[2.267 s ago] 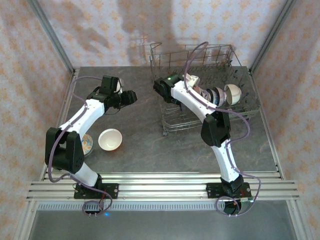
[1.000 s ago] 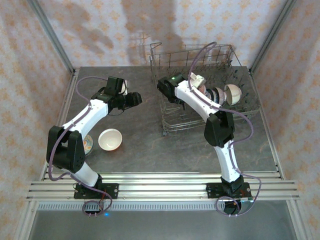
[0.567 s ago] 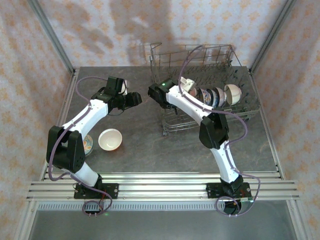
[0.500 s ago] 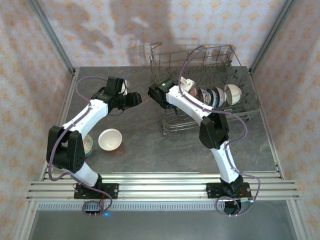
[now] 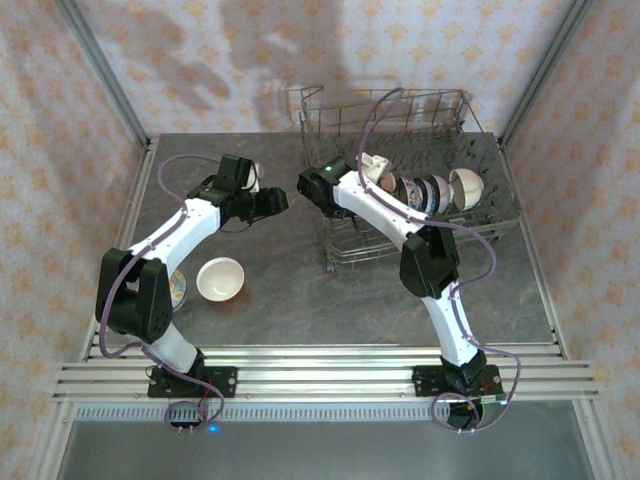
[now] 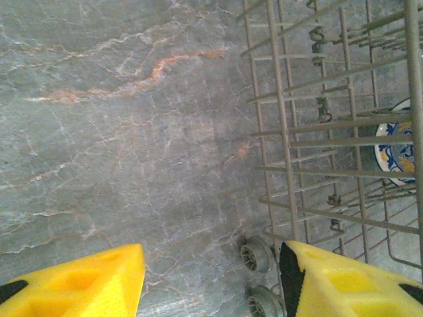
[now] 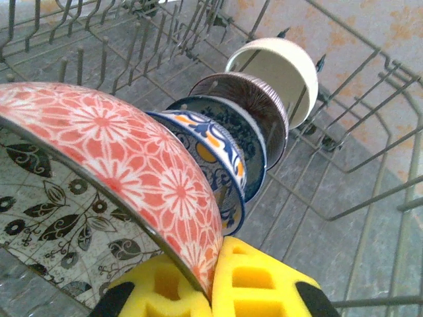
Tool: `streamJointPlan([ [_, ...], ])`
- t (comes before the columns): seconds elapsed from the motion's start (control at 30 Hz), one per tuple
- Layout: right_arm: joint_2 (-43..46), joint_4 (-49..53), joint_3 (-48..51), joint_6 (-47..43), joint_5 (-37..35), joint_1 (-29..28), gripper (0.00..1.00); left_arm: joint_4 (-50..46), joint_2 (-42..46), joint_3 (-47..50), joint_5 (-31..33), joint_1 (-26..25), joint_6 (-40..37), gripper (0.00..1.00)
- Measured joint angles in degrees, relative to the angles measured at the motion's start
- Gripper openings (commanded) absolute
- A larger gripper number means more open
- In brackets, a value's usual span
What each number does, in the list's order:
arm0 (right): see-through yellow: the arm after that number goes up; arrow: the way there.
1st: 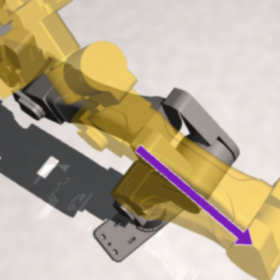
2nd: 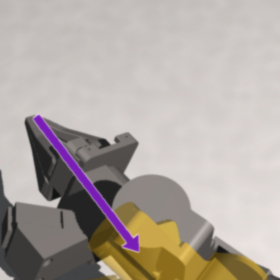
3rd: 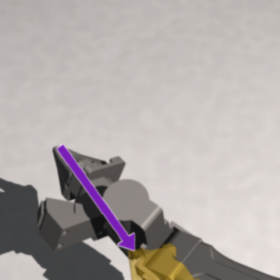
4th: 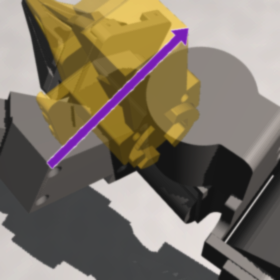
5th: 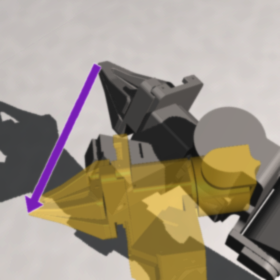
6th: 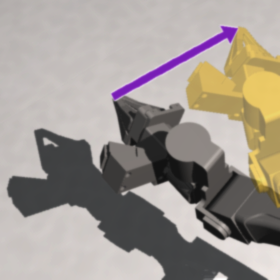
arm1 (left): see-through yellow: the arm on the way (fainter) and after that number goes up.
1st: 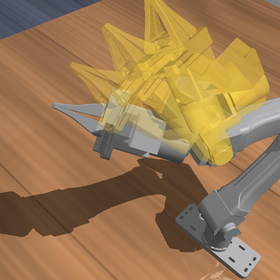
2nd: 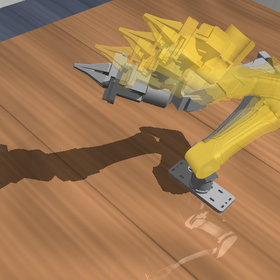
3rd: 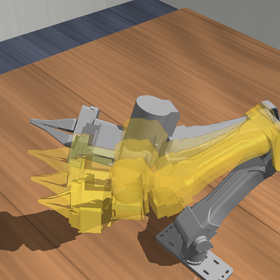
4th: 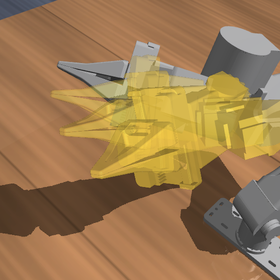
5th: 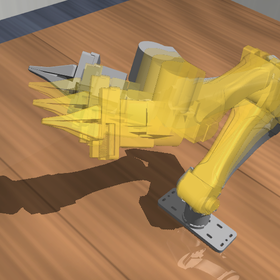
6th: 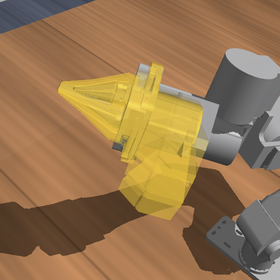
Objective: Load the bowls into the dish rack
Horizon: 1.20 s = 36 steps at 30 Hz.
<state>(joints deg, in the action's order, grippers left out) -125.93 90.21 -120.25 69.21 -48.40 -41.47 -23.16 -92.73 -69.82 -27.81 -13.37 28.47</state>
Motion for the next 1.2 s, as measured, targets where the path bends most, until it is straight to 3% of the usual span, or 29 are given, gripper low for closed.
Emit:
streamJointPlan([
  [0.4, 3.9, 2.3, -7.6, -9.6, -3.8, 1.2, 0.00, -1.0, -1.6, -15.2, -0.3, -0.2, 1.8, 0.62],
  [0.73, 6.9, 2.8, -7.5, -16.0, -3.5, 2.8, 0.00, -0.4, -16.0, -33.5, -5.1, -1.4, 7.4, 0.61],
  [0.93, 6.9, 2.8, -6.0, -16.2, -3.2, 2.9, 0.00, -0.4, -22.9, -38.2, -8.7, -2.8, 9.6, 0.60],
  [1.2, 6.9, 2.8, -3.6, -16.2, -1.9, 3.4, 0.00, 1.5, -26.8, -41.9, -13.5, -3.1, 14.5, 0.38],
])
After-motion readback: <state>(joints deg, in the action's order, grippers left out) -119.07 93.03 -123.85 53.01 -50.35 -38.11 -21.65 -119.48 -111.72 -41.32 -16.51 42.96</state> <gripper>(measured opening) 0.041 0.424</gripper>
